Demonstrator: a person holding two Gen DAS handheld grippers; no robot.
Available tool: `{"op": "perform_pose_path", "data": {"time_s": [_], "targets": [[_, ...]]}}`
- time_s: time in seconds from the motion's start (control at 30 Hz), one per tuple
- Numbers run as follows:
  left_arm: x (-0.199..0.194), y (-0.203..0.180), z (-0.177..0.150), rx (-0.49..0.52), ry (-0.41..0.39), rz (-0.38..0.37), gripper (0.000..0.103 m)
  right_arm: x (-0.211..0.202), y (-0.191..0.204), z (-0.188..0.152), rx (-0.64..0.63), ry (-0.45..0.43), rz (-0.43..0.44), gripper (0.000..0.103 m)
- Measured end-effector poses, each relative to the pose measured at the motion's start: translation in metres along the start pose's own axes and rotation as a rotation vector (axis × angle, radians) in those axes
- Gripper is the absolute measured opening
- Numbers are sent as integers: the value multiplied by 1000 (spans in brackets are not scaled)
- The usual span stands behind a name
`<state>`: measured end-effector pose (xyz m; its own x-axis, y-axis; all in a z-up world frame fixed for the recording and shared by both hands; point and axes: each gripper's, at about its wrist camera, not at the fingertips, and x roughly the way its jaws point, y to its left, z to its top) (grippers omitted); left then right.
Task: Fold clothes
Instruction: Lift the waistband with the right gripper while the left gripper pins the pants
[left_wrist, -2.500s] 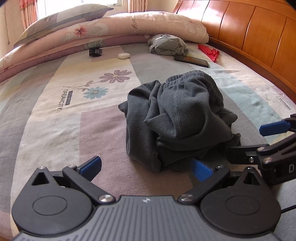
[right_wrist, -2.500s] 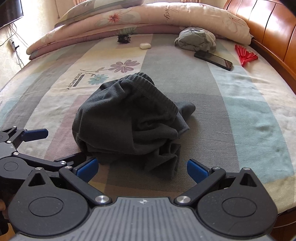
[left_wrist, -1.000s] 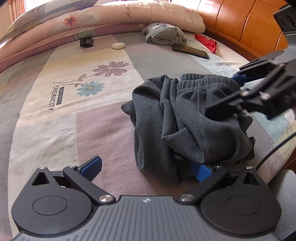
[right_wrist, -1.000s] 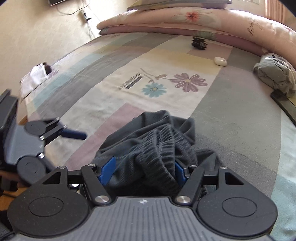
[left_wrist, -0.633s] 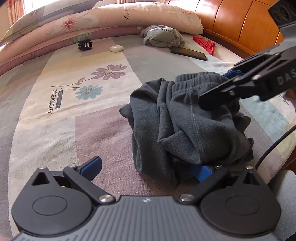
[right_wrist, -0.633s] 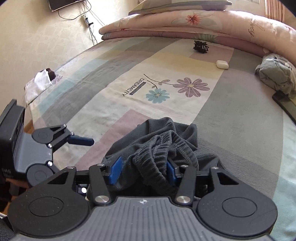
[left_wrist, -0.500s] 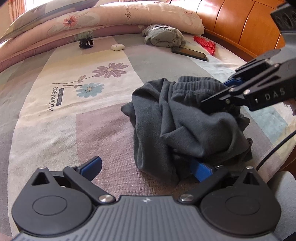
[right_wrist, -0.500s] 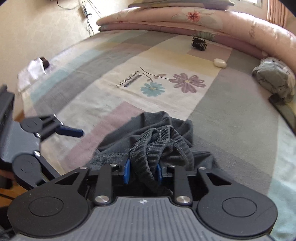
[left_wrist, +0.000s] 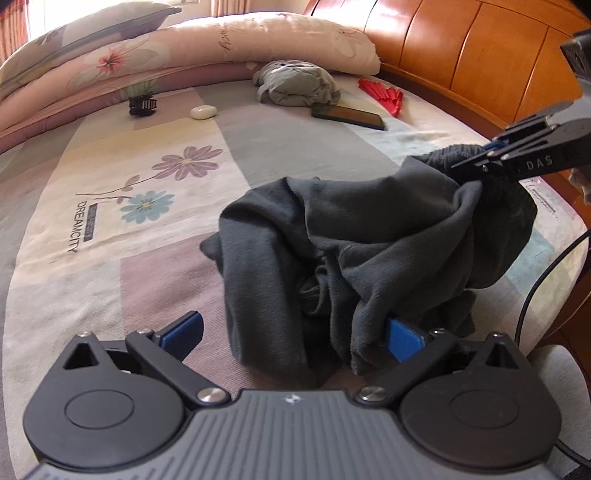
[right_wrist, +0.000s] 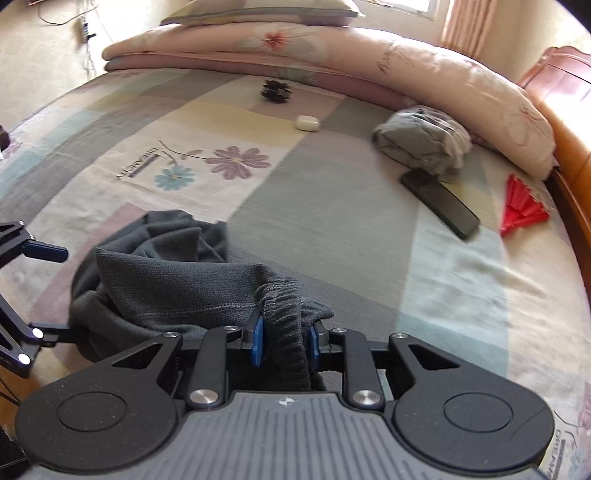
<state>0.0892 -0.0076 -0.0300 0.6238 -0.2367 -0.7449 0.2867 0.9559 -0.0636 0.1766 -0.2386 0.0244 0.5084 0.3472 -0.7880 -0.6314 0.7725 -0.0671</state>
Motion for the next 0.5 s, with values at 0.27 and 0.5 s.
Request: {"op": "perform_pose_path", "data": {"time_s": [0.27, 0.5], "targets": [[9, -11, 9, 5, 14, -41, 102, -11, -38, -21, 69, 25, -147, 27], [10, -15, 13, 29, 12, -45, 102, -13, -64, -42, 111, 57, -284, 27]]}}
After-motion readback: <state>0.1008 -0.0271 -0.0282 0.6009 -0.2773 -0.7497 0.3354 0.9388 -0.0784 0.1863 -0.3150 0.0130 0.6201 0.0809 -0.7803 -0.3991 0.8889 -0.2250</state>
